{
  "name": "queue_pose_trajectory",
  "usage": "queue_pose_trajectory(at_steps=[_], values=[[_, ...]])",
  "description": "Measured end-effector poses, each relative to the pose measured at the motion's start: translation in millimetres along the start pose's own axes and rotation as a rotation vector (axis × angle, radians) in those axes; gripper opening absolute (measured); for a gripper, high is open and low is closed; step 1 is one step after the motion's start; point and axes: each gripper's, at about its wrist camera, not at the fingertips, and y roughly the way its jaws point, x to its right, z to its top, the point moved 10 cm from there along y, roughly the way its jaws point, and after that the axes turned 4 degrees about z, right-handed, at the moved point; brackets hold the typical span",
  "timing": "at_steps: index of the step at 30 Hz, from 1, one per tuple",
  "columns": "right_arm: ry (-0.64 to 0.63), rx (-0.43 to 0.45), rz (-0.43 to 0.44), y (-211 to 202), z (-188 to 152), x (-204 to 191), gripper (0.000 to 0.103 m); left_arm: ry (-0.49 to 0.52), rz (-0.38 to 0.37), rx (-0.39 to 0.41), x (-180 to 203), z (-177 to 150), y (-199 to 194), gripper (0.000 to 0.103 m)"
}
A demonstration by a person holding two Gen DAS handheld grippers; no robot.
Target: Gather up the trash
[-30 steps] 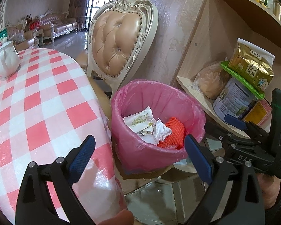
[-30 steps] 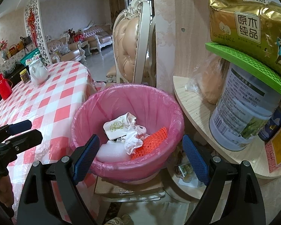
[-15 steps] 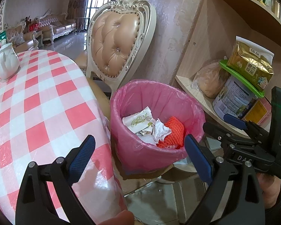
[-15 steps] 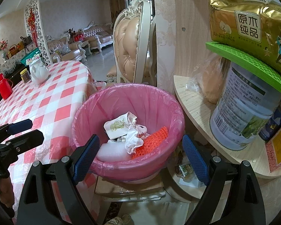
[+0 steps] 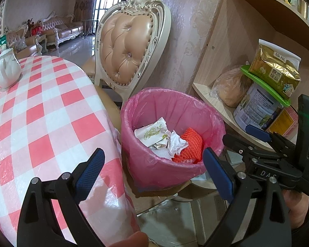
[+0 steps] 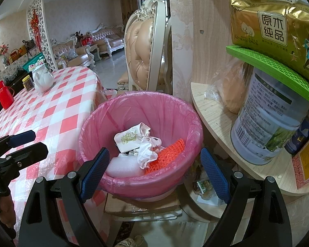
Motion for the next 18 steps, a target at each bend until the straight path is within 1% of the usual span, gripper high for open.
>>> queue_pose_trajectory(at_steps=[18], values=[[0.0,-0.001,0.001,-0.2,-0.4,0.2,0.085,0.002,-0.004,0.001,2.0,0.0,0.0,0.093]])
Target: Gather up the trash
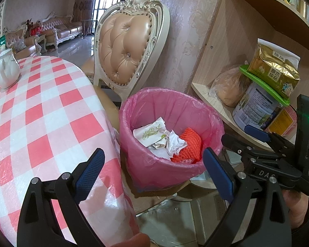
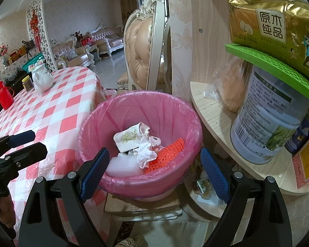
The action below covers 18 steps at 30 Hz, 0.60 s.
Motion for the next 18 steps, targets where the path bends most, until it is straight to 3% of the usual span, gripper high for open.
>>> queue_pose_trajectory(at_steps=[10,18], values=[[0.001,0.0,0.0,0.4,0.1,0.4,0.085,0.007,-0.019,0.02,3.8,2.9,-2.8,0.093],[0.003,0.0,0.0,1.3,-0.8,0.1,0.085,0.023,0.01,0.015,3.2,3.8,-2.2,0.096]])
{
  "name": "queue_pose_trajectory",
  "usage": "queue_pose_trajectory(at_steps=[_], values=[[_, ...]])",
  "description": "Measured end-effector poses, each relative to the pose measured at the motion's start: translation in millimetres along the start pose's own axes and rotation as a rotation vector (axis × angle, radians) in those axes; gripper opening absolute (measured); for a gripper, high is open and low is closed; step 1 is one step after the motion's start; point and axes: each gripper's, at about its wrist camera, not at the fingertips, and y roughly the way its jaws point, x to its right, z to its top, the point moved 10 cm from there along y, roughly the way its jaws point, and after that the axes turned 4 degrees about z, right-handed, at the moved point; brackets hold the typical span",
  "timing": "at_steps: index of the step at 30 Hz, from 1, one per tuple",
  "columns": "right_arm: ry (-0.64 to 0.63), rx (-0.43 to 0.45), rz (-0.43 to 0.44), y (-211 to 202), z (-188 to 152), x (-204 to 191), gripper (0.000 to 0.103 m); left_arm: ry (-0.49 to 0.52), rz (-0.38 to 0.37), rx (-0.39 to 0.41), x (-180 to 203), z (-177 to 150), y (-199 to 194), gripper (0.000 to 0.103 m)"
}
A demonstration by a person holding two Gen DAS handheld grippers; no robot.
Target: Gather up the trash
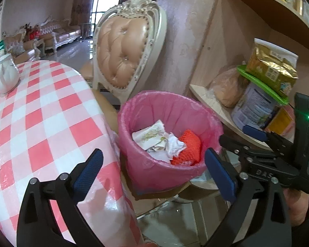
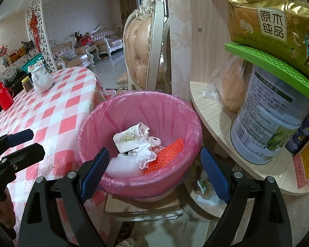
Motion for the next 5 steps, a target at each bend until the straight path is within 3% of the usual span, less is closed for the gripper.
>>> queue_pose_trajectory(at_steps=[5], values=[[0.001,-0.001,0.0,0.3,-0.2,0.2,0.085,0.004,-0.005,0.001,-1.7,1.5,0.6,0.096]])
